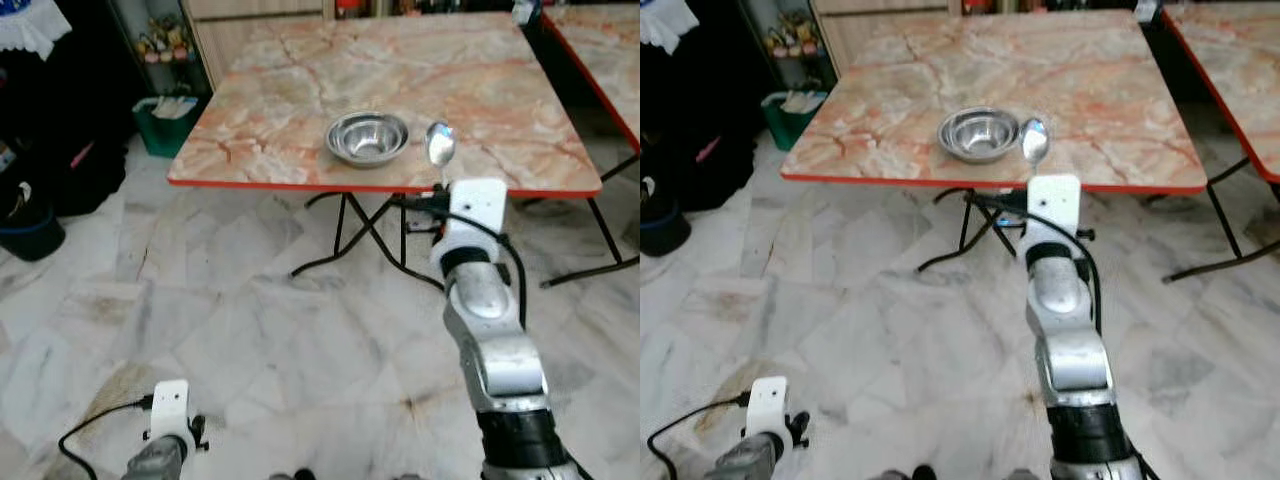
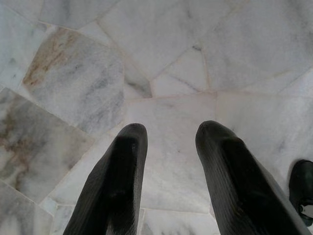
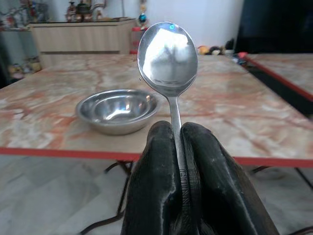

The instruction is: Setting the table

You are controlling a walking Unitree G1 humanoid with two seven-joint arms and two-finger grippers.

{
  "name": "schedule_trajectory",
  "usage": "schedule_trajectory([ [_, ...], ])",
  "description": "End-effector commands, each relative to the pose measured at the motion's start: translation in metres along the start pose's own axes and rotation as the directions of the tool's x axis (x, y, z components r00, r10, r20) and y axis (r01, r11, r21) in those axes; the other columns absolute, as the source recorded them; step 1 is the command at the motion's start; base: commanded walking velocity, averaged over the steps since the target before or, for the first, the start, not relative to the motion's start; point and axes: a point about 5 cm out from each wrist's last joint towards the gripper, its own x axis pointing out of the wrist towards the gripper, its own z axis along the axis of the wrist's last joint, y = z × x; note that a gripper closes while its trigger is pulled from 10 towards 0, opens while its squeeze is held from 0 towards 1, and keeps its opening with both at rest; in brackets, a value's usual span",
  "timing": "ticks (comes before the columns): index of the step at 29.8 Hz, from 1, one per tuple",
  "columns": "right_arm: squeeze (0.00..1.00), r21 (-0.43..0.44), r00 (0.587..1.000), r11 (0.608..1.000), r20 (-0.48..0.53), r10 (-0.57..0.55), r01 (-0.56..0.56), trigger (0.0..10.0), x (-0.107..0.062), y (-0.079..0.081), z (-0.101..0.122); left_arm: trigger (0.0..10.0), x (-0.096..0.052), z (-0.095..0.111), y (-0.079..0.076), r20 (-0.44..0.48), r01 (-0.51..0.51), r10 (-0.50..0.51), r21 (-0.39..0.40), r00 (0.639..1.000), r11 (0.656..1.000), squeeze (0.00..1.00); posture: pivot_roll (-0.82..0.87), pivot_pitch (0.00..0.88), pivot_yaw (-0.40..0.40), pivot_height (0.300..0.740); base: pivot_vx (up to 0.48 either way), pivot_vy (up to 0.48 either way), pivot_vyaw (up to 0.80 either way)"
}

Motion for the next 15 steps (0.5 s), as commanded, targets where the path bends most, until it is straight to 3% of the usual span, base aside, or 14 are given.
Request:
schedule_trajectory([
  [1, 0.00, 0.012, 1.000, 1.000, -0.026, 0.000, 0.001, 10.0, 0.0012, 0.0030, -0.0019, 10.0, -0.0022, -0.0066, 0.0071, -0.018, -0.011, 0.011, 0.005, 1.000, 1.000, 0.00, -0.15, 0.154, 0.093, 0.740, 0.420, 0.000, -0.45],
  [3, 0.00, 0.000, 1.000, 1.000, -0.027, 0.006, -0.006, 10.0, 0.0011, 0.0036, -0.0024, 10.0, -0.0024, -0.0073, 0.0076, -0.019, -0.011, 0.011, 0.006, 1.000, 1.000, 0.00, -0.15, 0.154, 0.093, 0.740, 0.412, 0.000, -0.80],
  [15, 0.00, -0.006, 1.000, 1.000, -0.017, 0.023, -0.024, 10.0, 0.0004, 0.0065, -0.0013, 10.0, -0.0026, -0.0100, 0.0025, -0.022, -0.006, 0.006, 0.007, 1.000, 1.000, 0.00, -0.15, 0.164, 0.095, 0.740, 0.424, 0.000, 0.00],
])
